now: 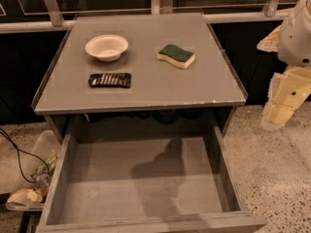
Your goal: Place sponge into top drawer
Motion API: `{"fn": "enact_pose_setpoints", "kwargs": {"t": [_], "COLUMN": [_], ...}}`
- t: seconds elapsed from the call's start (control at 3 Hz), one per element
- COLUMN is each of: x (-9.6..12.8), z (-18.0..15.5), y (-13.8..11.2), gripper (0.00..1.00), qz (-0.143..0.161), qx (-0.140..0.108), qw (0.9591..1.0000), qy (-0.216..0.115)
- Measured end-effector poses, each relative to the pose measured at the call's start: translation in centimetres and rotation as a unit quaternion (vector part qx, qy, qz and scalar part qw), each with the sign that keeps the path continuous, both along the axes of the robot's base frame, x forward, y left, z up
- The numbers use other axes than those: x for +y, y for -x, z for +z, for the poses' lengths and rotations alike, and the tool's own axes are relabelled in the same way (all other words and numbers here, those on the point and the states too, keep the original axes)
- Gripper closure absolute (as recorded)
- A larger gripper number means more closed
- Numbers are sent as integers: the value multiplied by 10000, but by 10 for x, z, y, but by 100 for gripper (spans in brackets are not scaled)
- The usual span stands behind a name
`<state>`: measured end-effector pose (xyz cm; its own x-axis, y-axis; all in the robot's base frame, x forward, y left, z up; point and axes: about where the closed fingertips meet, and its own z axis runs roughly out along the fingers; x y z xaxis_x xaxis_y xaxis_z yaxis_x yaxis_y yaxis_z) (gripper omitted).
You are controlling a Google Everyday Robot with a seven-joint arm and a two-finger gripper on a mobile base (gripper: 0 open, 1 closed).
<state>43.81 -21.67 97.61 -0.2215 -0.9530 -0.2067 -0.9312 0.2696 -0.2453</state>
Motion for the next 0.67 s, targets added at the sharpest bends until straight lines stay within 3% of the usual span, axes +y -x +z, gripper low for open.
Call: {"fn": "enact_pose_setpoints", "kwargs": {"t": [0.33,0.67], "x": [2,17], "z": [3,9], "y": [-2,-25], "gripper": [0,0], "qz": [25,241], "qx": [-86,-328], "qw": [10000,9985], "qy": [-45,-377]}}
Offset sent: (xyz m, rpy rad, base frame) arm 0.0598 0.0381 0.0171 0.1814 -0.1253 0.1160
